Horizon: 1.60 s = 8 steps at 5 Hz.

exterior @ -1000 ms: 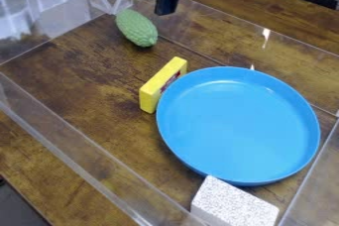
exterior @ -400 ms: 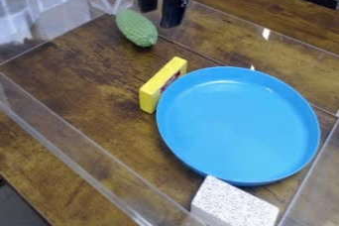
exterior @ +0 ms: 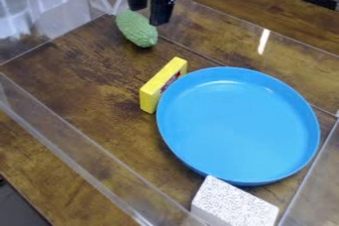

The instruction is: Remove the green object from inside the blue tray and put it on the table

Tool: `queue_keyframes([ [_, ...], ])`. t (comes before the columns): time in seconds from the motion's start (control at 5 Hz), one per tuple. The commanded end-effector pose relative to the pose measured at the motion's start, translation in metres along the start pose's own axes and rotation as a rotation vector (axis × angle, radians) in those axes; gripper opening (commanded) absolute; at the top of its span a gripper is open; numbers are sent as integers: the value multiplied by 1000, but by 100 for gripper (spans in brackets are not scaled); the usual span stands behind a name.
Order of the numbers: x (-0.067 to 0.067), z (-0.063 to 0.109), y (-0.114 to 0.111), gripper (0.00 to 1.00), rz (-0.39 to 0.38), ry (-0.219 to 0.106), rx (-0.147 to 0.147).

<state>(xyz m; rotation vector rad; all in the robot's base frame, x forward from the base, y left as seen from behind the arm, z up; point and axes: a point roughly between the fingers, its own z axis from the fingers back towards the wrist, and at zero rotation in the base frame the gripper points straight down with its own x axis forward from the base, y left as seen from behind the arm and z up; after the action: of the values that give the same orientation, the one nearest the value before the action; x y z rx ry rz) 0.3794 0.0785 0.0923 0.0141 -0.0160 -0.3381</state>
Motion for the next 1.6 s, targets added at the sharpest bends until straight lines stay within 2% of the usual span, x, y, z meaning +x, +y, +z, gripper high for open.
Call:
queue_keyframes([
  [0.0, 1, 30, 16, 100, 11, -76, 55],
  [0.4, 12, 14, 3, 100, -52, -83, 59],
  [0.6, 17, 16, 10, 100, -95, -87, 61],
  [0.8, 23, 20, 19, 100, -116, -96, 65],
  [1.0, 24, 34, 29, 100, -105, -98, 68],
  [1.2, 17, 44, 33, 100, -82, -93, 61],
  [1.4, 18, 25, 26, 100, -73, -80, 48],
])
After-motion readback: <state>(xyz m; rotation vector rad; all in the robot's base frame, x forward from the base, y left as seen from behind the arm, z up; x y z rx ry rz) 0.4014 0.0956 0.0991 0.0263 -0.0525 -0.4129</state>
